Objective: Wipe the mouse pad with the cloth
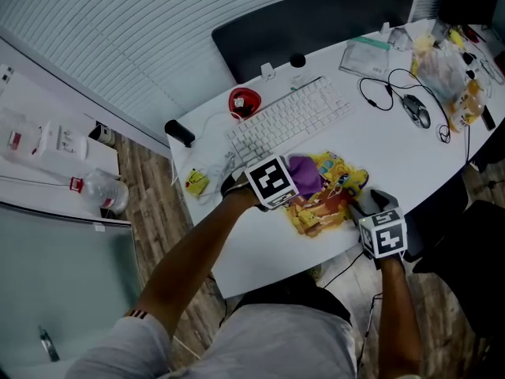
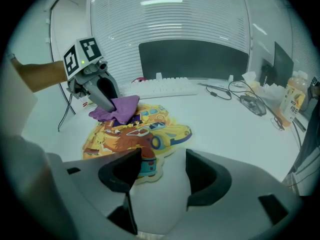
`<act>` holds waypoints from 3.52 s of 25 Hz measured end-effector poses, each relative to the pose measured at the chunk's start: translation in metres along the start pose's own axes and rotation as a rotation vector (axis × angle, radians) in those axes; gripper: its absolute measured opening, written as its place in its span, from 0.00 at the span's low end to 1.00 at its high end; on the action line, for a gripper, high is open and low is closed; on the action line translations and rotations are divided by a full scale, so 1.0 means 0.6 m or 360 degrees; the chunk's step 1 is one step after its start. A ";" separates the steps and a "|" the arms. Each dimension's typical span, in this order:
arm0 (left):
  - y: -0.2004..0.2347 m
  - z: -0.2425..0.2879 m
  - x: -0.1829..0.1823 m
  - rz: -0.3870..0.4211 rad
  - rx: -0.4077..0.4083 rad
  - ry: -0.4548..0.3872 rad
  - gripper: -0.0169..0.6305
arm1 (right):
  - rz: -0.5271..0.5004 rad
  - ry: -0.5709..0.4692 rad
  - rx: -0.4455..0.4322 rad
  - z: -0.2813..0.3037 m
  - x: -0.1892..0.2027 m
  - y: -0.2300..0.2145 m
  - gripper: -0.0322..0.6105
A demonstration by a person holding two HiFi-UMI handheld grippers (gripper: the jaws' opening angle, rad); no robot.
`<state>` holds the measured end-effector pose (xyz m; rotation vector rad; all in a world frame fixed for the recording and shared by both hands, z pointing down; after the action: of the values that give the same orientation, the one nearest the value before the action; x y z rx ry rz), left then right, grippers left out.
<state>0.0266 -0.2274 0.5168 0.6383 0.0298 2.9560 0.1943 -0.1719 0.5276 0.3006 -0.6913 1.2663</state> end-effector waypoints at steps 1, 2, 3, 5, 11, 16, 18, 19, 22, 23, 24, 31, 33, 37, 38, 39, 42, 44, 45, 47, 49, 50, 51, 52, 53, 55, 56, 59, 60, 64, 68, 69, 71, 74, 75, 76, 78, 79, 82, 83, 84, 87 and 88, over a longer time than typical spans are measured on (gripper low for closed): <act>-0.005 -0.004 0.010 -0.0004 0.0002 0.0001 0.15 | 0.0001 -0.0003 0.0001 0.000 -0.001 0.000 0.42; -0.010 -0.009 0.021 -0.0009 0.0004 0.0001 0.15 | 0.0002 -0.0005 0.0003 0.000 -0.001 0.000 0.42; -0.014 -0.013 0.031 -0.0015 0.0006 0.0001 0.15 | 0.0003 -0.0005 0.0004 0.000 -0.001 0.001 0.42; -0.022 -0.022 0.049 -0.0026 0.0012 0.0003 0.15 | 0.0007 -0.0003 0.0005 0.000 0.000 0.001 0.42; -0.043 -0.044 0.079 -0.0045 0.0024 -0.0020 0.15 | 0.0009 -0.0009 0.0007 0.002 -0.001 -0.001 0.42; -0.044 -0.061 0.081 -0.0036 -0.0029 -0.0044 0.15 | 0.0017 -0.0009 0.0014 0.002 0.000 0.000 0.42; -0.044 -0.069 0.079 -0.0038 -0.0048 -0.0056 0.15 | 0.0019 -0.0009 0.0015 0.002 0.000 0.000 0.42; -0.043 -0.073 0.078 -0.0040 -0.0060 -0.0065 0.15 | 0.0019 -0.0008 0.0015 0.003 0.000 0.000 0.42; -0.037 -0.091 0.067 -0.0052 -0.0125 -0.0115 0.15 | 0.0019 -0.0008 0.0016 0.003 -0.001 0.000 0.42; -0.035 -0.097 0.061 -0.0057 -0.0153 -0.0139 0.15 | 0.0020 -0.0010 0.0016 0.003 0.000 0.000 0.42; -0.032 -0.104 0.054 -0.0062 -0.0182 -0.0164 0.15 | 0.0020 -0.0012 0.0016 0.002 0.000 0.000 0.42; -0.009 -0.126 -0.018 -0.0058 -0.0323 -0.0314 0.15 | 0.0022 -0.0018 0.0013 0.002 0.001 -0.001 0.42; -0.010 -0.118 -0.049 -0.0059 -0.0293 -0.0373 0.15 | 0.0022 -0.0022 0.0011 0.001 0.001 0.000 0.42; -0.016 -0.078 -0.117 -0.0036 -0.0175 -0.0413 0.15 | 0.0023 -0.0027 0.0006 0.000 0.001 0.001 0.42; -0.018 -0.065 -0.133 -0.0020 -0.0139 -0.0404 0.15 | 0.0024 -0.0028 0.0004 0.000 0.001 0.001 0.42; -0.020 -0.051 -0.147 -0.0001 -0.0104 -0.0388 0.15 | 0.0025 -0.0030 0.0003 0.001 0.002 0.001 0.42; -0.025 -0.006 -0.173 0.0055 -0.0025 -0.0299 0.15 | 0.0027 -0.0035 -0.0003 0.002 0.002 0.001 0.42; -0.026 0.020 -0.178 0.0077 0.0006 -0.0230 0.15 | 0.0026 -0.0038 -0.0005 0.003 0.002 0.001 0.42; -0.028 0.030 -0.177 0.0085 0.0022 -0.0196 0.15 | 0.0027 -0.0042 -0.0006 0.002 0.001 0.002 0.42; -0.032 0.047 -0.174 0.0102 0.0051 -0.0133 0.15 | 0.0034 -0.0052 -0.0011 0.001 -0.002 0.004 0.42; -0.037 0.058 -0.169 0.0120 0.0067 -0.0085 0.15 | 0.0036 -0.0056 -0.0014 0.000 -0.002 0.004 0.42; -0.038 0.062 -0.167 0.0131 0.0068 -0.0068 0.15 | 0.0036 -0.0057 -0.0016 0.000 -0.002 0.003 0.42; -0.038 0.064 -0.166 0.0145 0.0063 -0.0058 0.15 | 0.0036 -0.0057 -0.0017 0.000 -0.002 0.003 0.42; -0.039 0.064 -0.165 0.0163 0.0053 -0.0055 0.15 | 0.0035 -0.0057 -0.0018 0.000 -0.002 0.002 0.42; -0.040 0.063 -0.163 0.0176 0.0046 -0.0052 0.15 | 0.0036 -0.0056 -0.0018 -0.001 -0.002 0.002 0.42; -0.048 0.061 -0.150 0.0172 0.0059 -0.0023 0.15 | 0.0037 -0.0057 -0.0018 -0.001 -0.001 0.002 0.42; -0.053 0.059 -0.141 0.0163 0.0070 -0.0008 0.15 | 0.0037 -0.0059 -0.0018 -0.001 -0.001 0.002 0.42; -0.067 0.053 -0.111 0.0134 0.0090 0.0018 0.15 | 0.0033 -0.0059 -0.0014 0.000 0.000 0.000 0.42; -0.070 0.050 -0.102 0.0125 0.0086 0.0015 0.15 | 0.0030 -0.0055 -0.0013 0.000 0.001 -0.001 0.42; -0.087 0.035 -0.062 0.0102 0.0074 0.0007 0.15 | 0.0025 -0.0047 -0.0012 0.000 0.002 -0.002 0.42; -0.100 0.017 -0.017 0.0072 0.0057 0.0012 0.15 | 0.0026 -0.0047 -0.0007 0.002 0.002 -0.001 0.42; -0.103 0.013 -0.006 0.0063 0.0054 0.0014 0.15 | 0.0027 -0.0045 -0.0005 0.002 0.002 -0.001 0.42; -0.110 0.004 0.017 0.0048 0.0051 0.0025 0.15 | 0.0029 -0.0041 -0.0002 0.002 0.002 -0.001 0.42; -0.119 -0.009 0.050 0.0018 0.0050 0.0041 0.15 | 0.0029 -0.0040 0.0000 0.001 0.002 0.000 0.42; -0.122 -0.013 0.060 0.0006 0.0048 0.0044 0.15 | 0.0030 -0.0041 0.0001 0.001 0.002 0.000 0.42; -0.123 -0.018 0.069 -0.0004 0.0041 0.0044 0.15 | 0.0030 -0.0040 0.0002 0.001 0.002 0.000 0.42; -0.121 -0.030 0.080 -0.0018 0.0006 0.0033 0.15 | 0.0031 -0.0040 0.0004 0.001 0.002 0.000 0.42; -0.119 -0.035 0.084 -0.0030 -0.0011 0.0021 0.15 | 0.0031 -0.0041 0.0004 0.001 0.002 0.000 0.42; -0.118 -0.049 0.083 -0.0071 -0.0040 -0.0029 0.15 | 0.0031 -0.0043 0.0006 0.001 0.002 0.000 0.42; -0.118 -0.054 0.076 -0.0072 -0.0050 -0.0053 0.15 | 0.0030 -0.0042 0.0006 0.001 0.002 0.000 0.42; -0.118 -0.058 0.067 -0.0070 -0.0060 -0.0078 0.15 | 0.0029 -0.0041 0.0006 0.001 0.002 0.000 0.42; -0.121 -0.057 0.034 -0.0045 -0.0069 -0.0148 0.15 | 0.0032 -0.0040 0.0002 0.001 0.001 0.001 0.42; -0.123 -0.055 0.022 -0.0032 -0.0066 -0.0165 0.15 | 0.0036 -0.0040 0.0003 0.000 0.001 0.000 0.42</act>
<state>0.0093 -0.1526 0.4892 0.7798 -0.0337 2.8913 0.1942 -0.1715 0.5281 0.3114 -0.7165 1.2864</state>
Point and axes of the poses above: the fingertips, and each gripper's own axes: z forward along the fingers, y to its left, x out of its underside, the point moved 2 cm from there along -z, backward along the fingers, and after that the axes turned 11 degrees about z, right-handed, at the moved point
